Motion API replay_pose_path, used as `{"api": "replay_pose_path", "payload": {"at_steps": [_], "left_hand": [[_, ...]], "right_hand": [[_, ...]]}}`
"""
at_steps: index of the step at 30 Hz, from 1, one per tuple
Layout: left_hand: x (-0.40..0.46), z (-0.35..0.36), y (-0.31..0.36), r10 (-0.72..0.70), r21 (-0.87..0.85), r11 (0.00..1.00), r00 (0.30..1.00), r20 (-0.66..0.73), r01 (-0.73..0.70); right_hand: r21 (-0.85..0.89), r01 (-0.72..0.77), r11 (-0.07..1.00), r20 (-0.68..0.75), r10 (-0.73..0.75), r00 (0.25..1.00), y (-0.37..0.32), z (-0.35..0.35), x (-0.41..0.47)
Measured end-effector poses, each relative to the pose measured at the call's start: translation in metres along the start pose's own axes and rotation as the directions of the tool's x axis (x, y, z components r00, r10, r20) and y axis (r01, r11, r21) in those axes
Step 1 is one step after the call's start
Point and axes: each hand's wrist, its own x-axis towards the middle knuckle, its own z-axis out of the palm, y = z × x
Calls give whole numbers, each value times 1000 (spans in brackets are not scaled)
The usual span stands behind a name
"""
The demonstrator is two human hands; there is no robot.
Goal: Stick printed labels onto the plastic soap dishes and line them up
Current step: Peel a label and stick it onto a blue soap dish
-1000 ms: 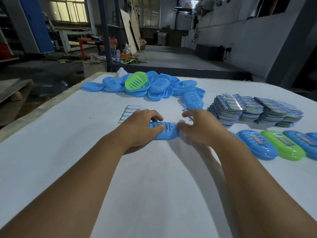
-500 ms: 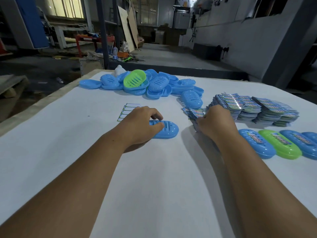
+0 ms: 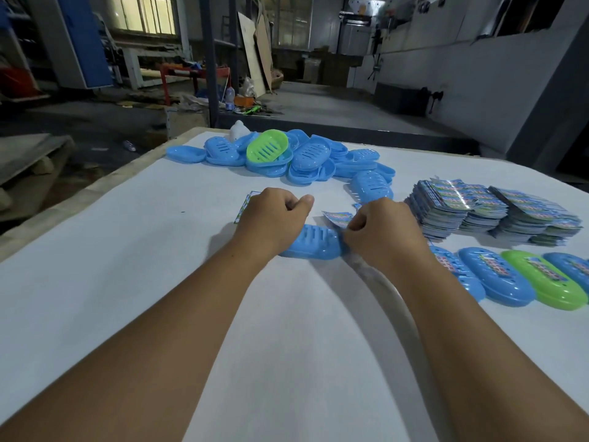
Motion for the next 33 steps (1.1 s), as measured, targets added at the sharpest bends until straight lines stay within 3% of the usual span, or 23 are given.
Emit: {"api": "replay_pose_path", "payload": {"at_steps": [3,7,9,13,18,21,24,27,30,33], "left_hand": [[0,2,0,12,15,1000,1000,25,-12],[-1,4,1,7,22,1000,999,42,-7],[0,4,2,-15,-33,999,999,38,17],[7,1,2,-98,-193,976,995,26,101],[12,-5,-1,-141,-300,942,989,43,147],[10,-5,2,-76,-362,928,995,60,93],[6,-4,6,-21,-395,916,993,119,67],[3,-3,9,-8,-370,926,985,173,72],[1,-6,11,-2,-368,928,989,149,58],[3,-8,11,1,-376,926,993,114,42]], "right_hand": [[124,-59,991,51,53,997,2,4,-2],[279,-33,960,-77,57,995,0,3,0],[291,54,955,-138,-14,990,-6,1,-3],[308,212,927,-114,-186,976,-18,4,-12],[346,274,897,-59,-271,961,-20,9,-15],[405,246,881,-148,-202,968,-17,9,-11],[510,108,854,-201,-4,980,-13,5,-3],[729,12,684,-124,115,986,-11,1,0],[818,-16,575,-77,137,988,-10,-3,0],[801,15,599,-107,118,987,-10,-3,1]]}}
